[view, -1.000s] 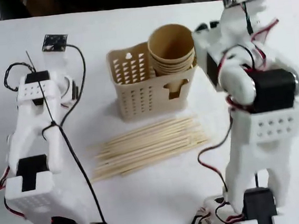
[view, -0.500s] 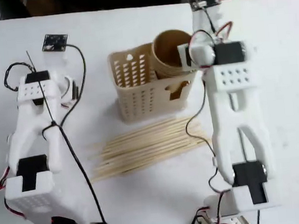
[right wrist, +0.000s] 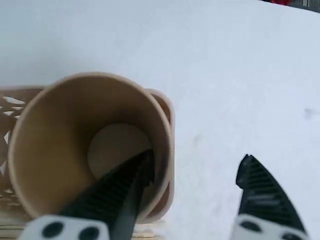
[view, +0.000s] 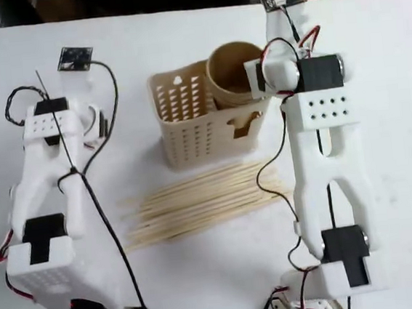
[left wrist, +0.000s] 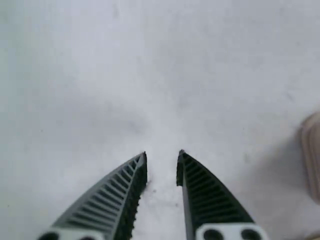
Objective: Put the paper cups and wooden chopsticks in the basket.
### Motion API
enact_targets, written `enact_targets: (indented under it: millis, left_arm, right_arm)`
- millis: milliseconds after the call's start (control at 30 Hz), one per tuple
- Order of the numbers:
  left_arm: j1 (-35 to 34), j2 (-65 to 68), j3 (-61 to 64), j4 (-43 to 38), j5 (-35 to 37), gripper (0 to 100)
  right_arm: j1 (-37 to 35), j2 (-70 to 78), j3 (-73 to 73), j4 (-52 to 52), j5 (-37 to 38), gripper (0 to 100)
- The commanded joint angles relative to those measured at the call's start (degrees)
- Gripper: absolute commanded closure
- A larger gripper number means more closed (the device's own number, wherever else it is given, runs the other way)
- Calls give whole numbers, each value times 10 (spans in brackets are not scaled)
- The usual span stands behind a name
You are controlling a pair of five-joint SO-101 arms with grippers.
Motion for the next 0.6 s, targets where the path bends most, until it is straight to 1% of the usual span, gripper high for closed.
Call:
enact_targets:
  millis: [0,133,167,200,300,333,400,467,567]
  left_arm:
    - [-6,-1,-3,-10,5,880]
    - [-6,-1,-3,-10,5,880]
    - [-6,-1,-3,-10,5,880]
    - [-6,-1,-3,-10,5,880]
    - [-6,-1,-3,-10,5,880]
    - [-6,-1,-3,-10,5,880]
    - [-6,-1,-3,-10,5,880]
    - [-4,-1,-3,-10,4,880]
    - [-2,-1,-4,-10,4,880]
  right_arm:
    - [5,53,-23,2,-2,719]
    - [1,140,-49,0,33,722]
    - [2,161,-61,1,36,739]
    - [5,180,-75,2,36,775]
    - [25,221,-124,3,23,954]
    - [36,228,-142,4,11,995]
    - [65,240,-182,28,-6,964]
    - [87,247,-225,67,-8,983]
    - [116,256,-289,116,-4,983]
